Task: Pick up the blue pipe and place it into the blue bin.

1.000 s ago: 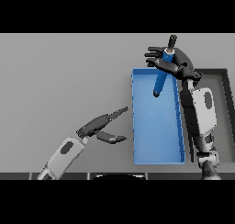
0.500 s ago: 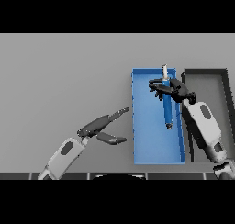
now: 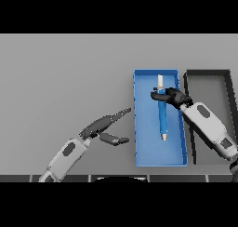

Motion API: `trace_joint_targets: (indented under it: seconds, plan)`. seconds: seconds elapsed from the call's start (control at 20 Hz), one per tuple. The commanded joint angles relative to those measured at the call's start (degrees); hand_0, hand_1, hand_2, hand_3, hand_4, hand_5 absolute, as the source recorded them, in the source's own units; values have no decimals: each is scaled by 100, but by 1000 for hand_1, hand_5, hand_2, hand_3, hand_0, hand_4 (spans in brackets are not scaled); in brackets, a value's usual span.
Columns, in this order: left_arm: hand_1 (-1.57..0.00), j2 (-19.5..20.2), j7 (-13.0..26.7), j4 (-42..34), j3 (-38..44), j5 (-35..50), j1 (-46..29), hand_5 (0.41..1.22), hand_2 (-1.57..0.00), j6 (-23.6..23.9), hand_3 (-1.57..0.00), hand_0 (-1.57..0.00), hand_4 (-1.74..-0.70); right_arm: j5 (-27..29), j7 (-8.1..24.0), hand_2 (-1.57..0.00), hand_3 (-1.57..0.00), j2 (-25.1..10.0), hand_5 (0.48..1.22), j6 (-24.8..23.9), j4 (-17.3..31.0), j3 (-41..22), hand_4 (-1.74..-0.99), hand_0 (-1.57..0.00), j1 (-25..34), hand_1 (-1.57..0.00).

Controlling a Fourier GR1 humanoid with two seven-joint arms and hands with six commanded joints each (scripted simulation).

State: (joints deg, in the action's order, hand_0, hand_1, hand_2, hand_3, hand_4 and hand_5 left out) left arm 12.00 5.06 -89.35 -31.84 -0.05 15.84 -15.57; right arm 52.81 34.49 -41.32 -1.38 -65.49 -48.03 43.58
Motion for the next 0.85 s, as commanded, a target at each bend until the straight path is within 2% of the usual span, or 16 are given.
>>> trace_joint_targets:
  seconds: [0.0,0.1,0.15,0.3,0.35,0.55,0.75,0.8]
  plan:
    - [1,-11,-51,-48,-33,-11,-22,450,1,0,1,1,-897,-151,-146,-119,-95,77,857,25,103,-62,-1131,-139,53,-124]
    - [1,59,-55,-88,0,46,-43,453,1,-50,1,1,-901,-317,-329,-76,-61,69,794,40,170,-129,-1126,-89,25,-79]
    - [1,53,-85,-71,8,36,-59,455,1,-31,1,1,-905,-332,-353,-60,-48,153,764,5,281,-137,-1125,-71,12,-63]
    - [1,-37,-47,12,-43,2,-71,459,1,-11,1,1,-914,-396,-363,-30,-24,92,705,-78,239,-135,-1122,-36,39,-32]
    - [1,-41,-25,22,-16,13,-54,460,1,2,1,1,-914,-360,-489,-24,-19,128,702,-58,277,-93,-1120,-28,29,-25]
    - [1,32,-52,40,61,113,-36,466,1,-72,1,1,-922,-321,-443,-9,-7,114,675,-19,246,-104,-1132,-11,-17,-10]
    - [1,-85,-170,283,57,30,35,469,1,-31,1,1,-920,-301,-524,-7,-6,41,678,169,298,-71,-1129,-9,5,-8]
    - [1,-83,-171,285,75,33,58,468,1,-23,1,1,-920,-299,-542,-7,-6,107,677,217,453,-52,-1129,-9,57,-8]
